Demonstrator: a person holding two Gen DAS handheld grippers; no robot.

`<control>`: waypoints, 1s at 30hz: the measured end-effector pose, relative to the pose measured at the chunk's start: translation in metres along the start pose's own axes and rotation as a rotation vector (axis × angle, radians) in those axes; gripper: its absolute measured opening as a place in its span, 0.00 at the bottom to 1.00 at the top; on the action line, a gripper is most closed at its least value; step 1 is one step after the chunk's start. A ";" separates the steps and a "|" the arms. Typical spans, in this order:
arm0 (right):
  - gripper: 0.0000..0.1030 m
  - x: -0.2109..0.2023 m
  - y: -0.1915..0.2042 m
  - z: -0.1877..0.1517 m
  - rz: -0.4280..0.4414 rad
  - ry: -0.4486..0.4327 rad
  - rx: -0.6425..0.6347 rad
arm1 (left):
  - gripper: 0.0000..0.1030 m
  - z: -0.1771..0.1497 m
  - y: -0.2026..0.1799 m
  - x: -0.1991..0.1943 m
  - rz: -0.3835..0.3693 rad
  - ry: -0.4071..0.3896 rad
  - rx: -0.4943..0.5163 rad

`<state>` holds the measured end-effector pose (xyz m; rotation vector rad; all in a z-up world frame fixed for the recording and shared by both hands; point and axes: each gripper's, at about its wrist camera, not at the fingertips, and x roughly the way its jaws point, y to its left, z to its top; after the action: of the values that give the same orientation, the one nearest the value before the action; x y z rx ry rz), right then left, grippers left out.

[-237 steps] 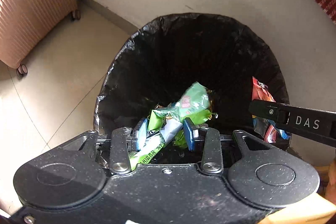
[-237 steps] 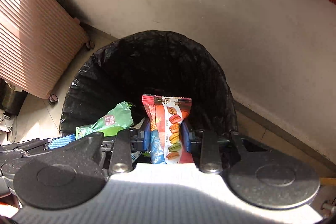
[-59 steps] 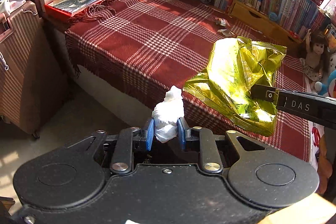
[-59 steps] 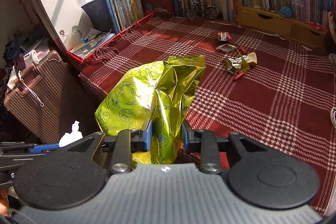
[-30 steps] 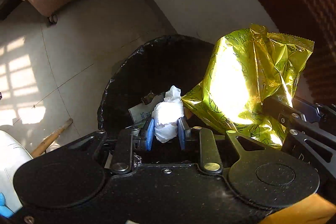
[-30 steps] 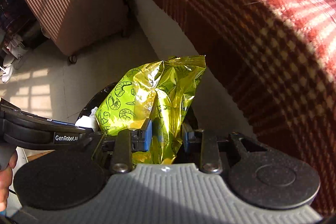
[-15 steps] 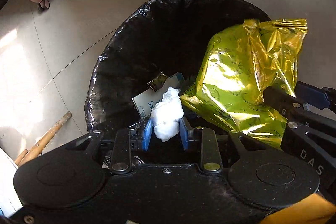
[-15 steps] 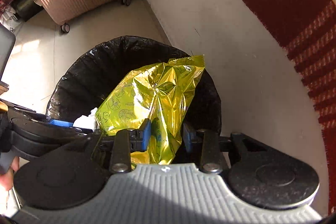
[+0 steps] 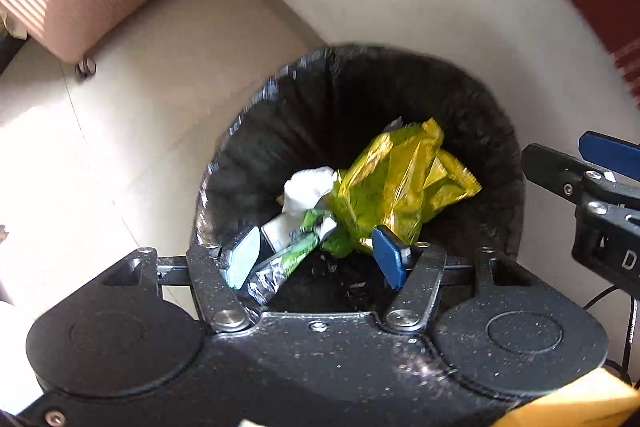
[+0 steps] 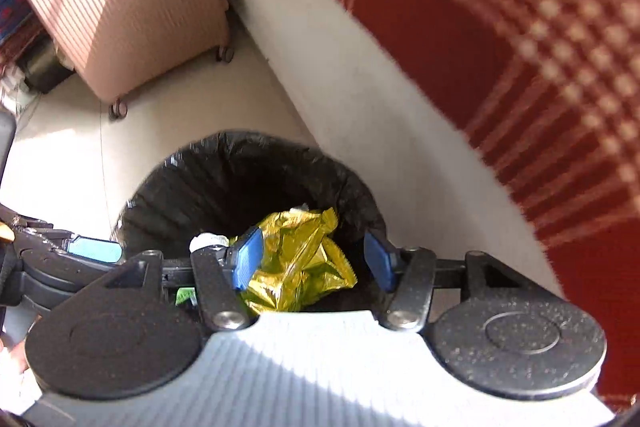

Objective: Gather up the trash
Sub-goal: 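Move both open tools back over the blanket toward the remaining wrappers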

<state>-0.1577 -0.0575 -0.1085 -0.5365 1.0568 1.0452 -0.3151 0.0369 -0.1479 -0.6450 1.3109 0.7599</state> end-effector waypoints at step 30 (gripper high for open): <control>0.82 -0.276 -0.276 0.156 -0.419 -0.633 0.478 | 0.92 0.235 -0.252 -0.261 -0.391 -0.599 0.526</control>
<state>0.1275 -0.1763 0.1767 -0.0147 0.5580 0.5012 0.0032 0.0367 0.1446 -0.2026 0.7442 0.2298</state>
